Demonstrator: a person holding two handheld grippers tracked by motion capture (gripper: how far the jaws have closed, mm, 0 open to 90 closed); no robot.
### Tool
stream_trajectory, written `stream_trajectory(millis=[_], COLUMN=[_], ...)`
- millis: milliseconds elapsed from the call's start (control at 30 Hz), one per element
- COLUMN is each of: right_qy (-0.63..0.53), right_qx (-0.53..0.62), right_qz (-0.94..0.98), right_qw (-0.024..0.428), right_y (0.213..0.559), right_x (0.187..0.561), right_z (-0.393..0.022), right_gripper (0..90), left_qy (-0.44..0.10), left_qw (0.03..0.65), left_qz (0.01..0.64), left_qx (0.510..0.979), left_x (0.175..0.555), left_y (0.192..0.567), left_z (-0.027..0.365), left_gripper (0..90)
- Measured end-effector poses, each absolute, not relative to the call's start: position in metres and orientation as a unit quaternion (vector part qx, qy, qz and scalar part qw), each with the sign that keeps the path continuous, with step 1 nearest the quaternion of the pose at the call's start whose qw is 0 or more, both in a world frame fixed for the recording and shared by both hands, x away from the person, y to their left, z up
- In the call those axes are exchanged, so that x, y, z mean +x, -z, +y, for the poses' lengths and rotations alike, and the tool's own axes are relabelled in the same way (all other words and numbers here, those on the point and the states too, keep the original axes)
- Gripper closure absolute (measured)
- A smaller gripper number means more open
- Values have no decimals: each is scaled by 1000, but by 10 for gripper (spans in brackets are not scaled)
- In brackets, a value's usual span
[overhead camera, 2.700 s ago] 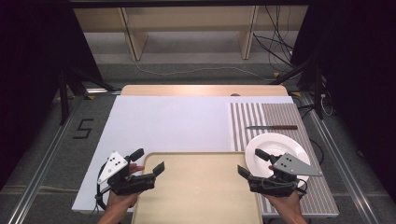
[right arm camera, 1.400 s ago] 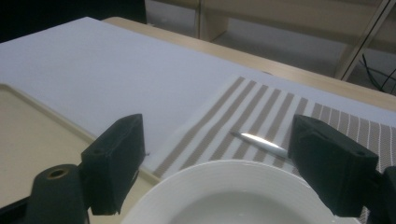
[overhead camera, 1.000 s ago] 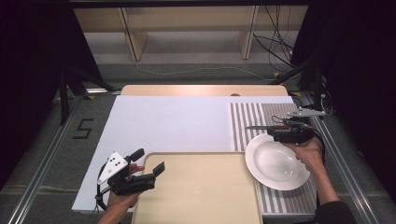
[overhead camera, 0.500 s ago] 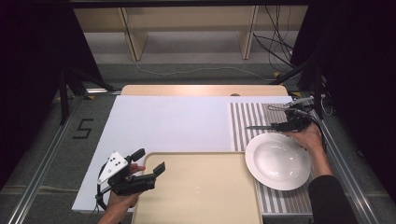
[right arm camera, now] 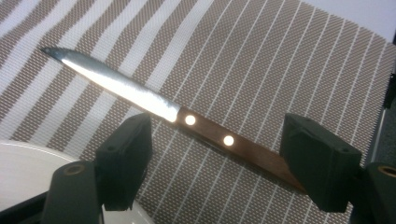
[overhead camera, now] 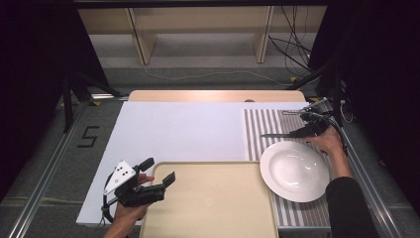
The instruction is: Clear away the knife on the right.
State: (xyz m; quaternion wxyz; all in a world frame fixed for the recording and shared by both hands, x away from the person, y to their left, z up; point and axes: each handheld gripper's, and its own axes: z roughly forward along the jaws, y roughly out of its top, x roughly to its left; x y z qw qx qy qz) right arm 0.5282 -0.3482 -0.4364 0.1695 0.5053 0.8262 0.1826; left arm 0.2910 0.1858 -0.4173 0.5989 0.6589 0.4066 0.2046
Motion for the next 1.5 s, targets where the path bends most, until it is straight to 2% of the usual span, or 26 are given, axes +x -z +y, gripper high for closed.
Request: stream_trajectory(millis=[367,767,1167,1400,1500], right_qy=[-136,-125,-111,-95,-91], right_qx=[497,495,496,492,492], right_qz=[845,847,853,858,859], right_qw=[145,145,116,112,108], right_y=[451,458,454,452,452], right_x=[541,546,544,543,542], right_z=[-344,-347,-348,-352,-353], right_gripper=[275,268,397,383,406], left_qy=[-203,-204,-205,-206,-206], left_qw=[601,598,598,597,597], left_qz=[405,403,403,404,404], left_qx=[659,662,661,661,662], left_x=[290,291,291,291,291], left_y=[417,417,417,418,418], left_z=[186,185,185,185,185], left_gripper=[97,101,104,106,107])
